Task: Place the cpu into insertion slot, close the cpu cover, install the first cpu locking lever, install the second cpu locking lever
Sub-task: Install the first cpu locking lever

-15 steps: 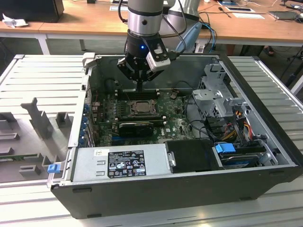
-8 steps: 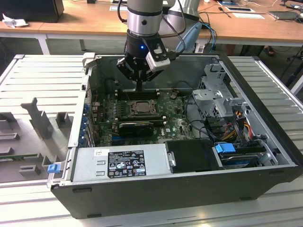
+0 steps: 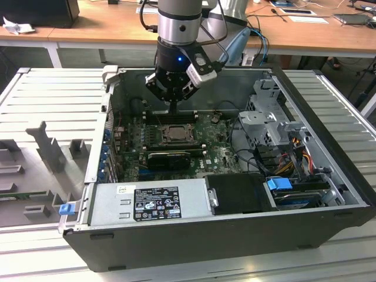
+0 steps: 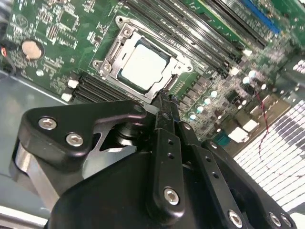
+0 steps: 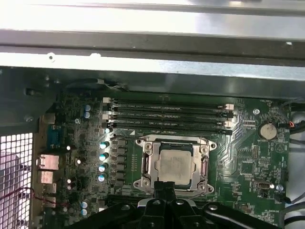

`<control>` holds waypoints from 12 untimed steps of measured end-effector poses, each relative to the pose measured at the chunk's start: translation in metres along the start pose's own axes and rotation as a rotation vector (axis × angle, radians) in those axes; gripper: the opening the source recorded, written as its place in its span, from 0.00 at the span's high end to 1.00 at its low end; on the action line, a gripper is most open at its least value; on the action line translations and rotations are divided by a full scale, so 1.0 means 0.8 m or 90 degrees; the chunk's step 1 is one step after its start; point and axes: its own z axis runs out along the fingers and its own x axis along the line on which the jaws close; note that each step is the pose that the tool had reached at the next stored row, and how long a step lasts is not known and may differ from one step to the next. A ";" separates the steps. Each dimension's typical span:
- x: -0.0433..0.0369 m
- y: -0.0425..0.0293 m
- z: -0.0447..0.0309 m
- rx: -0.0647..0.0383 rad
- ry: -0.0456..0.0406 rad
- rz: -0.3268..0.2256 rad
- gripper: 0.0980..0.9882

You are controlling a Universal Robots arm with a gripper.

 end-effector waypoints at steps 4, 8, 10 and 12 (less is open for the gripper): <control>0.012 0.0011 0.0020 0.001 -0.0056 -0.015 0.99; 0.027 0.0025 0.0040 -0.002 -0.0125 -0.015 0.99; 0.031 0.0034 0.0059 -0.002 -0.0131 -0.010 0.99; 0.034 0.0039 0.0077 -0.002 -0.0131 -0.003 0.99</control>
